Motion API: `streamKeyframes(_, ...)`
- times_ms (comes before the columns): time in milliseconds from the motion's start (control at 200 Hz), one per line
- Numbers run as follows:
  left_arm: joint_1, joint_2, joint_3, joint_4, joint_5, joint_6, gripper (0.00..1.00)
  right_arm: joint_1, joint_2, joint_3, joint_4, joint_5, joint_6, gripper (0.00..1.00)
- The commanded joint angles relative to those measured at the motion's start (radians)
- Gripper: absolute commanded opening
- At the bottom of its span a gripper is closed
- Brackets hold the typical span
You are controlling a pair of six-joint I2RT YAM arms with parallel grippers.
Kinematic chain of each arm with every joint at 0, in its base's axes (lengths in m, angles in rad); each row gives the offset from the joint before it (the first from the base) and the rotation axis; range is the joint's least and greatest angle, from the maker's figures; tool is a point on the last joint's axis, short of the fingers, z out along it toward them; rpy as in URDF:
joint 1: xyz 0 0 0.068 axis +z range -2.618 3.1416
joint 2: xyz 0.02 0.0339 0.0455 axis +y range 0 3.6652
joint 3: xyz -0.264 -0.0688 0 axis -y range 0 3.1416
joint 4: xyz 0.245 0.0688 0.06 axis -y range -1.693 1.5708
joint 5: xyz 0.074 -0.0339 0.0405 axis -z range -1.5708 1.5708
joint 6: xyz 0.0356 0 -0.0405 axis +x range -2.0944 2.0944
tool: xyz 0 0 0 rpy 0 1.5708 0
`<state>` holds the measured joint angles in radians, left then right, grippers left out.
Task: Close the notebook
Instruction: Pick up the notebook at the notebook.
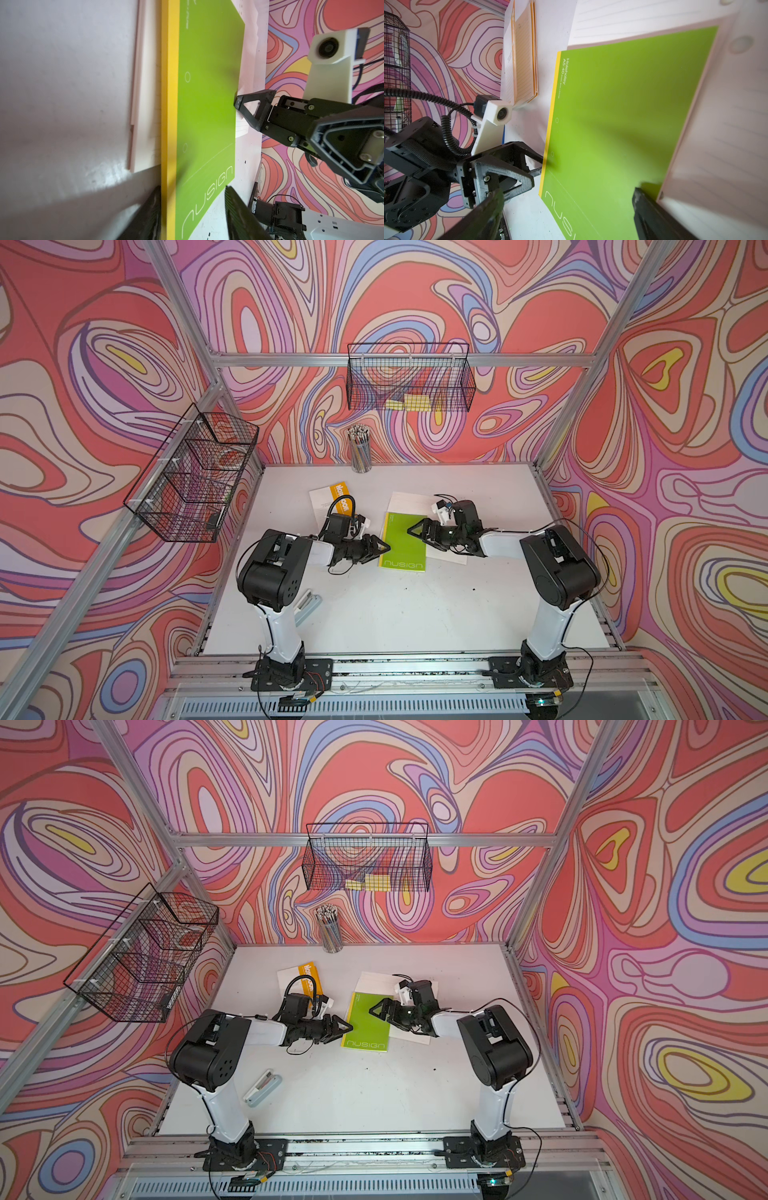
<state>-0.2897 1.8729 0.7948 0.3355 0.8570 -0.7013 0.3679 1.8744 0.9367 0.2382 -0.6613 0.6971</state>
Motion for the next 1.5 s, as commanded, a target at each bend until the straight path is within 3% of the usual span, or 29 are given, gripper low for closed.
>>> streamKeyframes(0, 0.003, 0.025, -0.02, 0.015, 0.017, -0.022, 0.45, 0.004, 0.039, -0.004, -0.044, 0.013, -0.001, 0.98)
streamKeyframes(115, 0.004, 0.013, -0.025, 0.013, 0.034, -0.017, 0.32, 0.004, 0.043, -0.001, -0.046, 0.012, 0.0, 0.98)
streamKeyframes(260, 0.003, 0.013, -0.031, 0.04, 0.053, -0.023, 0.0, 0.004, 0.04, -0.001, -0.051, 0.014, -0.003, 0.99)
streamKeyframes(551, 0.003, -0.026, -0.024, 0.009, 0.063, -0.005, 0.0, 0.004, 0.014, -0.005, -0.039, 0.013, -0.002, 0.98)
streamKeyframes(1187, 0.007, -0.239, 0.147, -0.378, -0.008, 0.127, 0.0, 0.004, -0.135, 0.011, -0.104, 0.039, -0.037, 0.98)
streamKeyframes(1492, 0.075, -0.286, 0.239, -0.507, -0.026, 0.191, 0.0, -0.004, -0.156, 0.019, -0.132, 0.041, -0.059, 0.98)
